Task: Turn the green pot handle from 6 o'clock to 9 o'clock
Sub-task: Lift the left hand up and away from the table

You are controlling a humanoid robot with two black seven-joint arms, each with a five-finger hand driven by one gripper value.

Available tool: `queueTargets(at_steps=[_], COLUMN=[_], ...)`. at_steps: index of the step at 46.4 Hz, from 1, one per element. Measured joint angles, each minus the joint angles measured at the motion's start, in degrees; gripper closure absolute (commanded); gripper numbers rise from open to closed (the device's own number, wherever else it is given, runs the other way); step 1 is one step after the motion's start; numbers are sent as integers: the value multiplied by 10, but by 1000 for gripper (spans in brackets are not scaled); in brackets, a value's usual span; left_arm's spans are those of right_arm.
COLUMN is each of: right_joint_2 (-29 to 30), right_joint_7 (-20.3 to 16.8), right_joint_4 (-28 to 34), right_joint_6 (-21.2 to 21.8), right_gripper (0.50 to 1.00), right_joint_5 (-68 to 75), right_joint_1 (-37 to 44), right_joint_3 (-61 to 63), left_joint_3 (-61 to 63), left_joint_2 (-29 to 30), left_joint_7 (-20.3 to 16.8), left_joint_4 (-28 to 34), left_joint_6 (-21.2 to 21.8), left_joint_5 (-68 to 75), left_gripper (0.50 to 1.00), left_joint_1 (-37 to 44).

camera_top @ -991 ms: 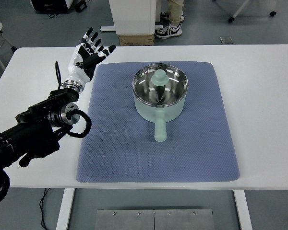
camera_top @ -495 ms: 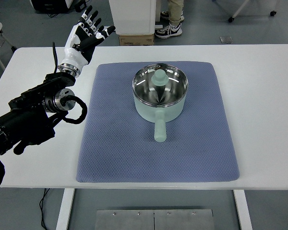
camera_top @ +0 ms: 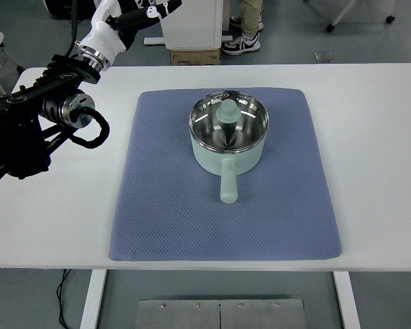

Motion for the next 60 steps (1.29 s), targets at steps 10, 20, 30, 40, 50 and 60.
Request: queueTargets(at_steps=[10, 20, 30, 40, 50, 60], right_joint_2=[0, 0, 0, 0, 0, 0], right_joint_7=[0, 0, 0, 0, 0, 0], right_joint_4=[0, 0, 0, 0, 0, 0], right_joint_6=[0, 0, 0, 0, 0, 0], right_gripper=[500, 500, 500, 500, 500, 500], right_joint_5=[0, 0, 0, 0, 0, 0], right_joint_1=[0, 0, 0, 0, 0, 0], right_joint_3=[0, 0, 0, 0, 0, 0], left_joint_3=[1, 2, 2, 4, 5, 5], left_joint_2=[26, 36, 52, 60, 62, 55], left_joint_7=[0, 0, 0, 0, 0, 0], left_joint_4=[-42, -66, -104, -138, -144, -146], left_joint_6=[0, -3, -1, 19, 8, -39], left_joint_5=[45, 76, 102, 173, 241, 309], left_gripper=[500, 500, 500, 500, 500, 500], left_joint_1=[-15, -35, -61, -73, -88, -107])
